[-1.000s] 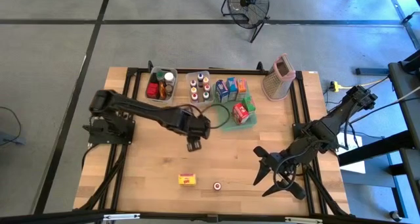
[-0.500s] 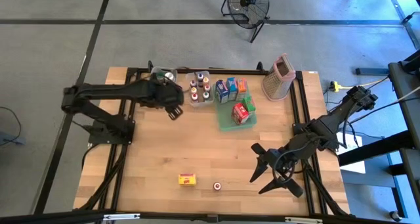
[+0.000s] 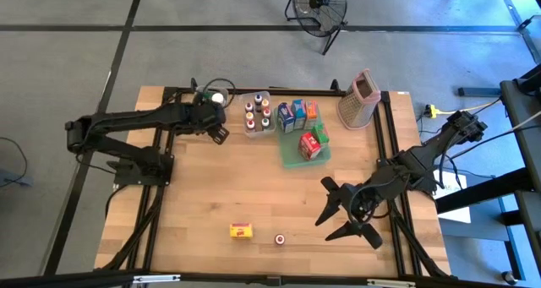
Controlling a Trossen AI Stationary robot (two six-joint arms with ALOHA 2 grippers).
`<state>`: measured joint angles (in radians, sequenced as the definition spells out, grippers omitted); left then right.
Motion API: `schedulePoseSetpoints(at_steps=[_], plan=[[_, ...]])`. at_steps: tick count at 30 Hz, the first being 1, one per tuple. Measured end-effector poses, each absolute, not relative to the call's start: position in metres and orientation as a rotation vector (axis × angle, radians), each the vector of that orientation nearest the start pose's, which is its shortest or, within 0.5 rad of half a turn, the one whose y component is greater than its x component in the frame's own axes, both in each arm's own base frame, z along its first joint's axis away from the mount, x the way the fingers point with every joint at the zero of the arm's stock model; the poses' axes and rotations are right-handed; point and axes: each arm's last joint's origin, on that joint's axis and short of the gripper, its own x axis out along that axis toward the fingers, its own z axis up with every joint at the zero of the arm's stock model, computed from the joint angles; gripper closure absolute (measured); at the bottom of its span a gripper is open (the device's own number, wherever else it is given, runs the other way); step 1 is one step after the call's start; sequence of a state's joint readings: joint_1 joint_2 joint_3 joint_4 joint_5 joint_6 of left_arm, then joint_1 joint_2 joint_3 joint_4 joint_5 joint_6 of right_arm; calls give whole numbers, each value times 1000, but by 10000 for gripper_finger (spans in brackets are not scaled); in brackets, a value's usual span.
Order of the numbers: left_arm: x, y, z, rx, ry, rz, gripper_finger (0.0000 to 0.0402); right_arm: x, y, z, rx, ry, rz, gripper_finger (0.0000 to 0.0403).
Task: Pick & Place Kitchen Items
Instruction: Put the transparent spice bottle into the gray bin
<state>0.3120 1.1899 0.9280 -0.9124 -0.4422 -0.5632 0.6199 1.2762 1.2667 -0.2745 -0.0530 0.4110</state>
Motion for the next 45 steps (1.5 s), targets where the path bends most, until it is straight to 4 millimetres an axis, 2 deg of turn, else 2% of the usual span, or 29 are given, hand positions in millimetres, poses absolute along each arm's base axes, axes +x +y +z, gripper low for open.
schedulePoseSetpoints(at_steps=[8, 11, 16, 29, 39, 45], plan=[[191, 101, 251, -445, 960, 1089, 227, 232, 161, 388, 327, 395, 581, 201], [195, 106, 250, -434, 950, 1064, 227, 232, 160, 388, 325, 390, 560, 201], [205, 109, 248, -449, 907, 1028, 227, 234, 158, 388, 326, 388, 550, 201], [216, 116, 223, -420, 1028, 1085, 227, 235, 156, 387, 329, 397, 563, 201], [211, 119, 220, -418, 1075, 1107, 227, 236, 153, 387, 332, 411, 573, 201], [205, 114, 200, -472, 1100, 1073, 227, 237, 152, 386, 330, 421, 567, 201]])
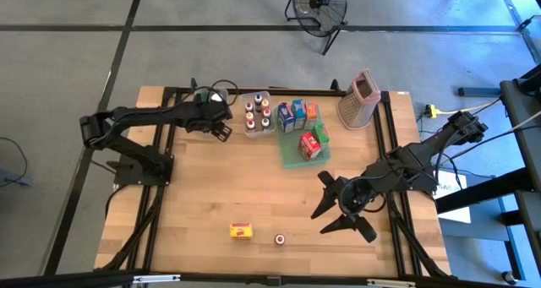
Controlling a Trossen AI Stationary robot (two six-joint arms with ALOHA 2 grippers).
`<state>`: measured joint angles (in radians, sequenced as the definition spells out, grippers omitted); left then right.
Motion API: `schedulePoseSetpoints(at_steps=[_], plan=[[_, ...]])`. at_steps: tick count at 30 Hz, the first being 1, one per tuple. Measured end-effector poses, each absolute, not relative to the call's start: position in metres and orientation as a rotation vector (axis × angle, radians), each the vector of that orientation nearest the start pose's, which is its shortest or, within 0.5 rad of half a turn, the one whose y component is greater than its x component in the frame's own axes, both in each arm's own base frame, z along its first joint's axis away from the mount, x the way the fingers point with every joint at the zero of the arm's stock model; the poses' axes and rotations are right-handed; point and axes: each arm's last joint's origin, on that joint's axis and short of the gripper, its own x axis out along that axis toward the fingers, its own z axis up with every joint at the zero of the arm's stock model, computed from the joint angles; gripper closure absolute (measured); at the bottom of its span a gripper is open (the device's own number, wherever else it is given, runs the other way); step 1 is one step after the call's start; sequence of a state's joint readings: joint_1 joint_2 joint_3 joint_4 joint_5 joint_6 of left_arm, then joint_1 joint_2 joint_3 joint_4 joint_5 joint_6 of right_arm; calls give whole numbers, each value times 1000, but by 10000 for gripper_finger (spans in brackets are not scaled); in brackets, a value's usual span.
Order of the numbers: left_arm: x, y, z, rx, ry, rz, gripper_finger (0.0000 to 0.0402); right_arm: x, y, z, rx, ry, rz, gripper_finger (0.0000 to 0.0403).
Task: Pick & Place Kitchen Items
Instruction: Put the transparent spice bottle into the gray bin, then put the yellow cereal box into the blue bin
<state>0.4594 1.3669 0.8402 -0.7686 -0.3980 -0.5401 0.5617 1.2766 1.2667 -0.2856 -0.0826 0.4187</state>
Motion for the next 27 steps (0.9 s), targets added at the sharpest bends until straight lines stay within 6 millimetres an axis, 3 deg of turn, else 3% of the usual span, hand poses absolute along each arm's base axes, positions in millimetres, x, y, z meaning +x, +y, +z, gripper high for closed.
schedulePoseSetpoints(at_steps=[8, 14, 18, 23, 27], plan=[[207, 113, 189, -527, 1025, 1045, 226, 240, 147, 385, 333, 423, 567, 201], [207, 113, 188, -529, 1029, 1040, 174, 242, 144, 385, 339, 428, 581, 201], [207, 113, 189, -527, 1030, 1040, 160, 242, 144, 385, 339, 428, 581, 201], [202, 109, 194, -541, 1017, 1012, 161, 243, 142, 385, 339, 429, 590, 201], [197, 106, 210, -553, 935, 990, 160, 244, 140, 385, 342, 430, 588, 201]])
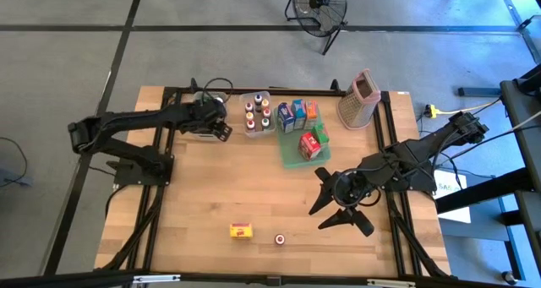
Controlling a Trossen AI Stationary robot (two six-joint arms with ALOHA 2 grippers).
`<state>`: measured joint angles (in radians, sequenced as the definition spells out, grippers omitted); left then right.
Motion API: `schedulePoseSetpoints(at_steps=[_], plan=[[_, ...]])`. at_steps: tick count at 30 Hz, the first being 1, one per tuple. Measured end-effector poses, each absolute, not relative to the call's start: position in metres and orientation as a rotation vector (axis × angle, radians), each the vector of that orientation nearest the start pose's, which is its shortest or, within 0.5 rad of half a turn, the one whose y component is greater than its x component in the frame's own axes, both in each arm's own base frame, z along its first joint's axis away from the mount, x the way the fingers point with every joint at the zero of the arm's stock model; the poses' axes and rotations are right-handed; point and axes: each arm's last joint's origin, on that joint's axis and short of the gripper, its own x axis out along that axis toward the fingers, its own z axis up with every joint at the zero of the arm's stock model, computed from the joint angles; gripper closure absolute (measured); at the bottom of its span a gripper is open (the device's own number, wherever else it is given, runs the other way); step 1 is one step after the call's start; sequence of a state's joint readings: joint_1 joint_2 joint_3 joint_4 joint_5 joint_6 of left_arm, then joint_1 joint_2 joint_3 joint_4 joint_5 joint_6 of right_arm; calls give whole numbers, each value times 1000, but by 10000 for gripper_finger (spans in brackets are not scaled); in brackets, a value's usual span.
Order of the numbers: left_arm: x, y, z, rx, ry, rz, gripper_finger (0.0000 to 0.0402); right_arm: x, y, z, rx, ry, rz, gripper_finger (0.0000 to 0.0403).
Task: Pick & Place Kitchen Items
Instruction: Put the yellow cereal box into the blue bin
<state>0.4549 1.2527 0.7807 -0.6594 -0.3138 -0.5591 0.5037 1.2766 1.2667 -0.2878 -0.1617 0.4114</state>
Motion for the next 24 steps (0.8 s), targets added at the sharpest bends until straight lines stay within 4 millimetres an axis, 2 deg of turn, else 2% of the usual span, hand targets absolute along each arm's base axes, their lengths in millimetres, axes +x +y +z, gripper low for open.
schedulePoseSetpoints(at_steps=[8, 17, 24], plan=[[174, 93, 254, -533, 696, 921, 160, 247, 135, 387, 343, 405, 580, 201], [161, 53, 314, -540, 275, 423, 162, 252, 129, 393, 355, 339, 551, 201], [156, 24, 337, -495, 128, 189, 160, 254, 126, 395, 354, 287, 450, 201]])
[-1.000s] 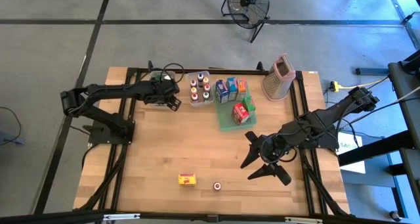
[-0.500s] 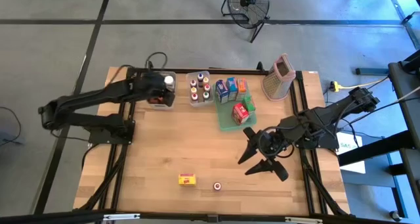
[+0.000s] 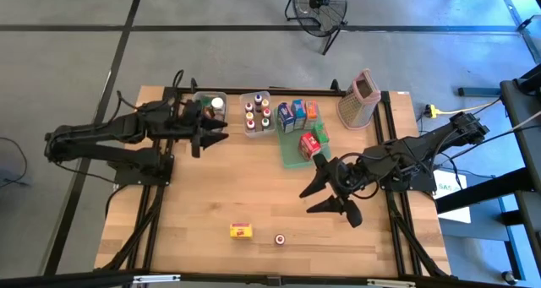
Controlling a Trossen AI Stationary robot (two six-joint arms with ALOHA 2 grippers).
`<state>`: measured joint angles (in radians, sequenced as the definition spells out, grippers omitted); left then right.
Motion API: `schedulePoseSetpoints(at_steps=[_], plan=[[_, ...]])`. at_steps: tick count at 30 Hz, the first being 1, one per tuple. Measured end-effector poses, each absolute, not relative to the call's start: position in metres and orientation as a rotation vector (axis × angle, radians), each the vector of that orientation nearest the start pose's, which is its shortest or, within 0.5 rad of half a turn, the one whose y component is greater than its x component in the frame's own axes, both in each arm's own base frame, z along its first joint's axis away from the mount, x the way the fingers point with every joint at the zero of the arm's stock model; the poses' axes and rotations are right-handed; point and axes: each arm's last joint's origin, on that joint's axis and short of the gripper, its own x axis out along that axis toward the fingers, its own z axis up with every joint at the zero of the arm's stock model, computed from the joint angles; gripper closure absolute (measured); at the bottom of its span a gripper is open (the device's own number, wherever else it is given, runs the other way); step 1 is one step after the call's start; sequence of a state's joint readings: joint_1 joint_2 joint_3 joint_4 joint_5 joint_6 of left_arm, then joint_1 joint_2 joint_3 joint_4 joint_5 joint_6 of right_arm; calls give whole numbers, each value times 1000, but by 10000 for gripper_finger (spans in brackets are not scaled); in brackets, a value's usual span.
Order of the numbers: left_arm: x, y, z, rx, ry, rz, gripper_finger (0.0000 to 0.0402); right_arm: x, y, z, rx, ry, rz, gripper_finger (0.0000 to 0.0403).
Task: Pick & Place Kitchen Items
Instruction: Put the yellow cereal box into the blue bin
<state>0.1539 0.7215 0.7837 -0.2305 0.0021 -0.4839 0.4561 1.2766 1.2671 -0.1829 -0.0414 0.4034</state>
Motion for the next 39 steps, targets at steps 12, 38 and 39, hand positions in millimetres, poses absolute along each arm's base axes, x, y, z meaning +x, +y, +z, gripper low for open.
schedulePoseSetpoints(at_steps=[12, 38, 39], plan=[[158, -2, 336, -444, 197, -75, 160, 257, 120, 399, 364, 201, 221, 201], [160, -25, 332, -259, 245, -200, 159, 289, 133, 372, 479, 252, 154, 201], [160, -25, 331, -259, 249, -202, 159, 289, 133, 372, 479, 252, 154, 201]])
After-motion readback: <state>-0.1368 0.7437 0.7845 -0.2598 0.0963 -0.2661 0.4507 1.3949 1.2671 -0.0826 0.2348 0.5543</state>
